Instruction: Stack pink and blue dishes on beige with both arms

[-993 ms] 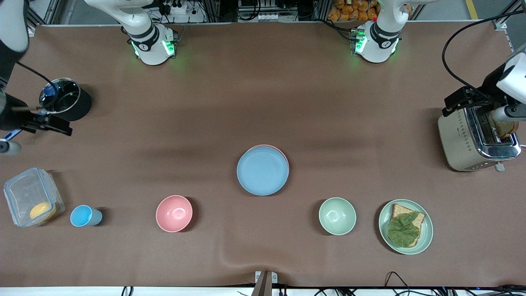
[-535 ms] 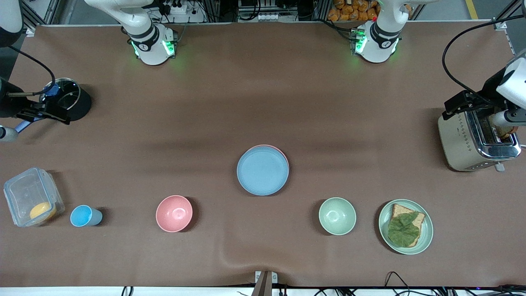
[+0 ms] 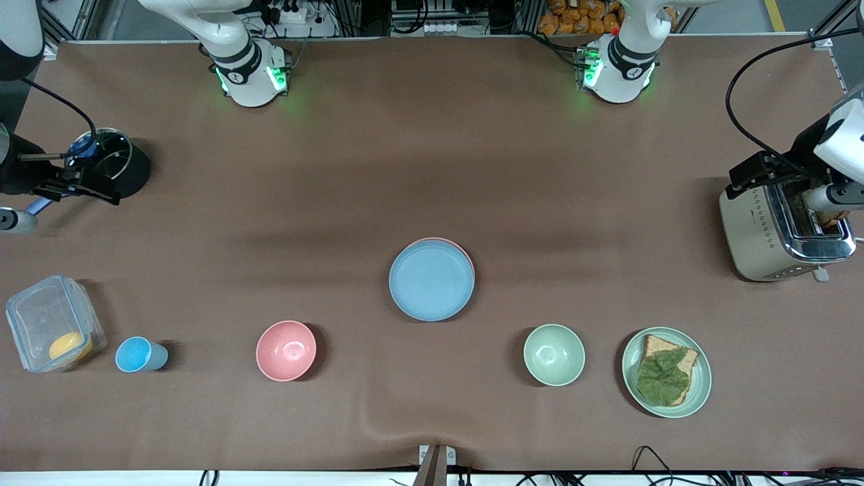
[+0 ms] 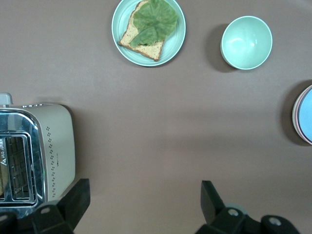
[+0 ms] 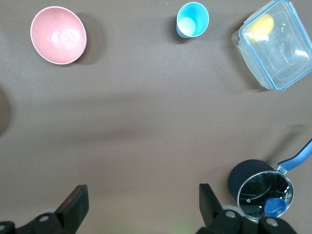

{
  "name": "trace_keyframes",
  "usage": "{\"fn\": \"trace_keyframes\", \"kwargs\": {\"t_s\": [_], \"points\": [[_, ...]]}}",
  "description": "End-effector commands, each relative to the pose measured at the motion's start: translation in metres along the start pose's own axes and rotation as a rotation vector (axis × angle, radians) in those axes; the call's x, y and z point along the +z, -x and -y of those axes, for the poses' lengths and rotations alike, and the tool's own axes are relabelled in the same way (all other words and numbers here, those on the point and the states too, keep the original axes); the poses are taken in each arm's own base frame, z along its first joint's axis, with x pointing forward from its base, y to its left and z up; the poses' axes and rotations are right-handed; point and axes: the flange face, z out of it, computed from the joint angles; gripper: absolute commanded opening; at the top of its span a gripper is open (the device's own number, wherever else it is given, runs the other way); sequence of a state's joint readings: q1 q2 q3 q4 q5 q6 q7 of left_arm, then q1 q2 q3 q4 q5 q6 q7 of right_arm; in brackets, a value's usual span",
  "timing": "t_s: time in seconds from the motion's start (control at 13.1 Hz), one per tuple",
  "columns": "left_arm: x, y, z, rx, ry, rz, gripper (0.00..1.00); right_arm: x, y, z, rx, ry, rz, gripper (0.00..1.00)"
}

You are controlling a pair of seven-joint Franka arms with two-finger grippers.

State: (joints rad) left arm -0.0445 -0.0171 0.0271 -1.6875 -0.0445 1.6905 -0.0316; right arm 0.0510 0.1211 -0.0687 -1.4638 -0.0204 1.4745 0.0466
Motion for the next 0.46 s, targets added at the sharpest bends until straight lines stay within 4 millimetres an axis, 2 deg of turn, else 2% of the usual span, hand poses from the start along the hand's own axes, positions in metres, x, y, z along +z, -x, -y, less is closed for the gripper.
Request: {"fn": "trace_keyframes", "kwargs": {"t_s": [0.0, 0.38], "points": [[-0.0055, -0.0019, 0.0002, 0.022, -0.022, 0.007, 1.0, -0.0002, 0.0031, 0.0004, 0.007, 0.001, 0.006, 1.0], [-0.0054, -0.0018, -0.0007, 0.023, -0.022, 0.007, 1.0, -0.0001, 0.0033, 0.0014, 0.005, 0.0, 0.008, 1.0]]}}
